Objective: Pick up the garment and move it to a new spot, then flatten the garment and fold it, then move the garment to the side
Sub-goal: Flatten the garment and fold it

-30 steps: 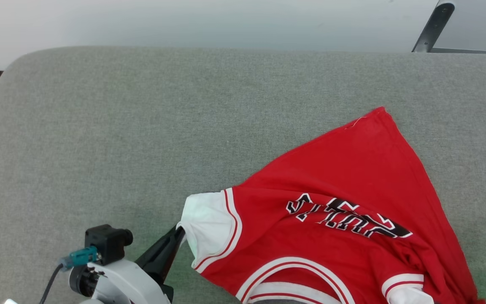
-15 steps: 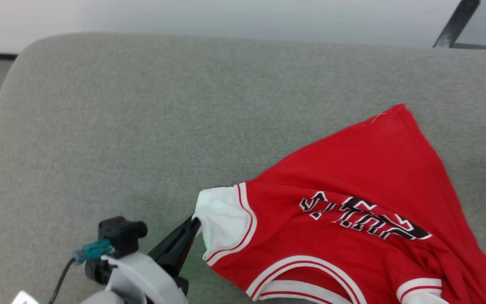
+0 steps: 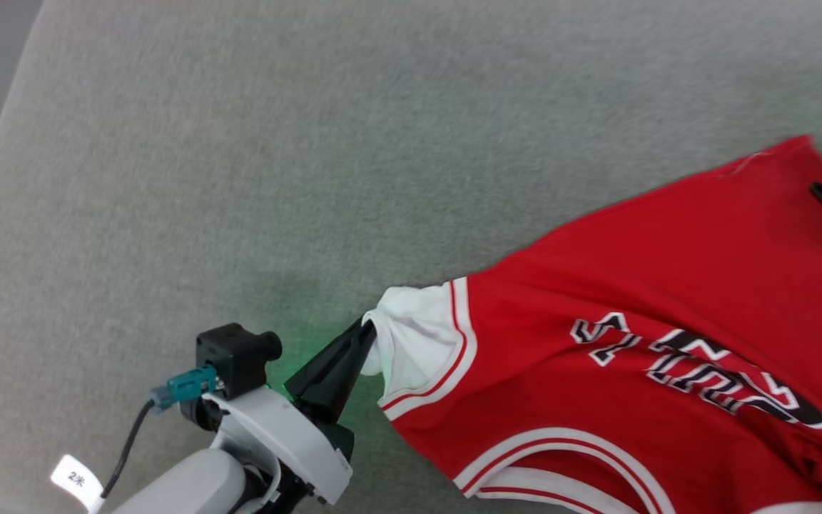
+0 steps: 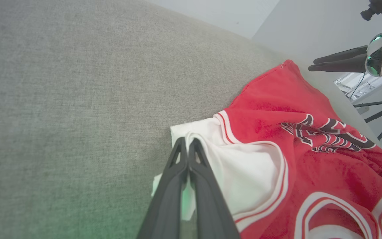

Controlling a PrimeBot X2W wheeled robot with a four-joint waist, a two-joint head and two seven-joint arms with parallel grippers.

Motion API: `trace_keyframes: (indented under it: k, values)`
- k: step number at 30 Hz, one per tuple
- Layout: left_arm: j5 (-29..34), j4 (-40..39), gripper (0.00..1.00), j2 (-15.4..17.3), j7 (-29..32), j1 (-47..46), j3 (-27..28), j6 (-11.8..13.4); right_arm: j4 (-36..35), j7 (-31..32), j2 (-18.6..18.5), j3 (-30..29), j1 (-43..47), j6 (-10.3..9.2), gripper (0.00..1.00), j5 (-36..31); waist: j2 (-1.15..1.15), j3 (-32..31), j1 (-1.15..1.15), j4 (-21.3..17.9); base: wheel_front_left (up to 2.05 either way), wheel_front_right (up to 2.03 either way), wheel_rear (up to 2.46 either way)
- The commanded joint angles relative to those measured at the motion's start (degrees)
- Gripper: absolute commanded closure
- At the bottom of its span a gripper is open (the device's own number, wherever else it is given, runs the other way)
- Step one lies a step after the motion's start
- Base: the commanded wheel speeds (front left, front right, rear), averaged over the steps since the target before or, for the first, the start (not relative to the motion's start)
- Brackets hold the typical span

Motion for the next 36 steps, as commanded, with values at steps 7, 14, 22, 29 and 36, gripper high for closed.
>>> trace_keyframes:
  k: [7,14,22,29,36]
  values:
    - [0.7,2.0,1.0,-1.4,-1.2,-1.5,0.2,-1.3,8.3,-3.5,-0.6,9.3,-3.6,-0.04,0.0,1.9,0.0,4.5,0.0,3.7,0.0,0.0,0.0]
    - [0.5,2.6,1.0,-1.3,-1.5,-1.5,0.5,-1.6,11.8,-3.9,-0.7,15.6,-4.6,-0.02,1.0,6.6,0.0,3.3,0.0,2.9,0.0,0.0,0.0]
    - [-0.7,2.4,1.0,-0.7,-1.7,-1.1,1.3,-2.1,14.9,-10.8,-0.1,13.6,-6.3,-0.04,1.0,9.5,0.0,0.2,0.0,1.6,0.0,0.0,0.0]
    - [0.0,5.9,1.0,0.6,0.9,-8.0,2.3,-5.0,20.7,-21.3,3.4,6.7,-8.5,-0.05,1.0,10.0,0.0,-2.4,0.0,0.1,0.0,0.0,0.0]
    - [-1.8,14.7,1.0,-1.6,4.3,-24.0,5.4,-10.2,29.4,-29.2,8.3,-0.9,-15.4,-0.05,1.0,7.9,0.0,-2.3,0.0,-2.7,0.0,0.0,0.0]
